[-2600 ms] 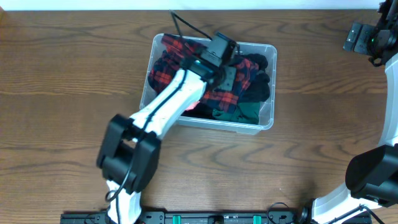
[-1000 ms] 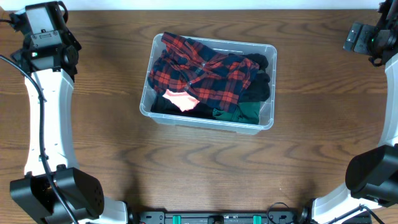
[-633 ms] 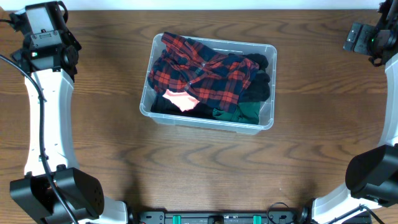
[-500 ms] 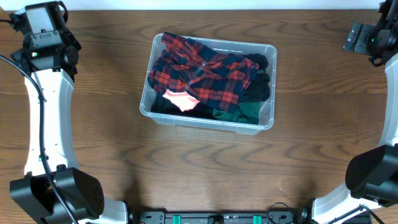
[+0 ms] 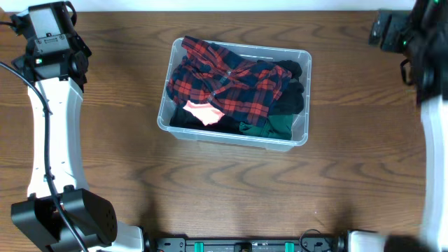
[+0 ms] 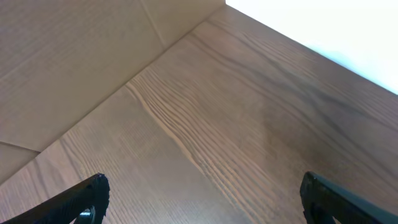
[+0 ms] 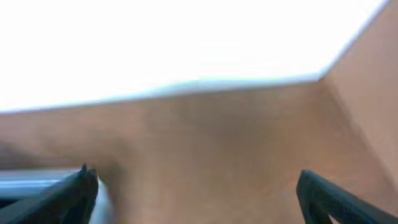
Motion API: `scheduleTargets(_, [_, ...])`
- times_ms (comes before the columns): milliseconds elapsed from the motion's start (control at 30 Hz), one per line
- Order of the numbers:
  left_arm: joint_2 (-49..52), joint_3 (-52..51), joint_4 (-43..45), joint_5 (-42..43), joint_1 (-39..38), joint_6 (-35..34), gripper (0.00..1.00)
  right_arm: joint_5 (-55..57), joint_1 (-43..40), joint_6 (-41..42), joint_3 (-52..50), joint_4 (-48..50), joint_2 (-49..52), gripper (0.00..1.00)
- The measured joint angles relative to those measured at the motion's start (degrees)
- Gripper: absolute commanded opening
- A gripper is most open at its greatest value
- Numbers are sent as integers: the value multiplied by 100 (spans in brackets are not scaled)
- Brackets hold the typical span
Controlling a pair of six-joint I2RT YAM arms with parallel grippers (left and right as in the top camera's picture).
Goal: Pack container
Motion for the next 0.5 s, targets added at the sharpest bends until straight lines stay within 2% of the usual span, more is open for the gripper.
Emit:
scheduleTargets(100, [0,0,-2,0,-2,2,98,-59,299,-28,-940,1270,-1075,99])
scheduleTargets(233, [0,0,-2,0,-2,2,98,-363,439,-42,-2826,2992,-2581,99])
scheduleTargets(500, [0,0,-7,0,-2,0,98,-1062,439,9,-6649,4920,-4704,99])
